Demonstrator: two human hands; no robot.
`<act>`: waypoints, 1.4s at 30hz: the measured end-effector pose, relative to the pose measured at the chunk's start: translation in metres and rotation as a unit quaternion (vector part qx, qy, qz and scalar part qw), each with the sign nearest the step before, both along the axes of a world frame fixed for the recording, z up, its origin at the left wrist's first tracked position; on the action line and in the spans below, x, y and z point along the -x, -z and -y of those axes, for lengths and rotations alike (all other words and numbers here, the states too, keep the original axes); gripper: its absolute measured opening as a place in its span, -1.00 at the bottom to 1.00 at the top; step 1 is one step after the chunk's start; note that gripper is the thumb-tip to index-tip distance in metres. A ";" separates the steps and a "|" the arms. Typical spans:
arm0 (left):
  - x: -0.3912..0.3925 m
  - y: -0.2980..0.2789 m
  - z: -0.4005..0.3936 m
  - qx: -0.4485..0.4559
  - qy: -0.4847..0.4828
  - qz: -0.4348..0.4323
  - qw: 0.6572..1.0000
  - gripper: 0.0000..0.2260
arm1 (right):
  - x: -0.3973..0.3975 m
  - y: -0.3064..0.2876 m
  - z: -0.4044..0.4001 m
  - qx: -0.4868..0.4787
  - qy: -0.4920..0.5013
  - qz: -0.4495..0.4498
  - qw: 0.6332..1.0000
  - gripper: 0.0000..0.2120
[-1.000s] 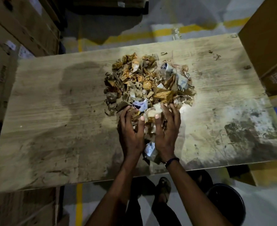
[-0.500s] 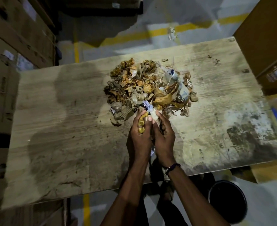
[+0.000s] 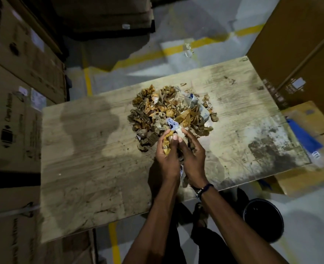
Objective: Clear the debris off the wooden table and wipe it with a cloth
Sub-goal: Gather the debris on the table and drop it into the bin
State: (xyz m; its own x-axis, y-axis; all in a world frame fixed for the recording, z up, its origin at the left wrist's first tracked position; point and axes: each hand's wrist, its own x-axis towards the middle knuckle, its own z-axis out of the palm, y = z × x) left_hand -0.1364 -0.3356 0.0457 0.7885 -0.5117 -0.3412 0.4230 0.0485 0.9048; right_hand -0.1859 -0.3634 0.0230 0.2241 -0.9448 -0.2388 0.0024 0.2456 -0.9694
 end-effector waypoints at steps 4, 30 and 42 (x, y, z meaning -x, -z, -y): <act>0.004 -0.027 -0.006 0.016 0.007 0.001 1.000 -0.72 | 0.002 -0.028 -0.005 0.019 0.009 0.009 1.000 -0.70; 0.190 -0.081 0.027 0.074 0.297 0.035 0.951 -0.74 | 0.192 -0.094 -0.004 0.095 0.299 0.034 0.949 -0.68; 0.417 -0.043 -0.024 0.022 0.417 -0.008 0.909 -0.75 | 0.415 -0.053 -0.071 0.042 0.426 0.023 0.904 -0.67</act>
State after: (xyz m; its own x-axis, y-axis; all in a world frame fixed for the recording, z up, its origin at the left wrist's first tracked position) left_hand -0.5535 -0.3120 0.0883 0.1160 -0.9423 -0.3141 0.3434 -0.2587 0.9029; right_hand -0.6007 -0.2924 0.0758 -0.5845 -0.7942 -0.1664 0.1960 0.0608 -0.9787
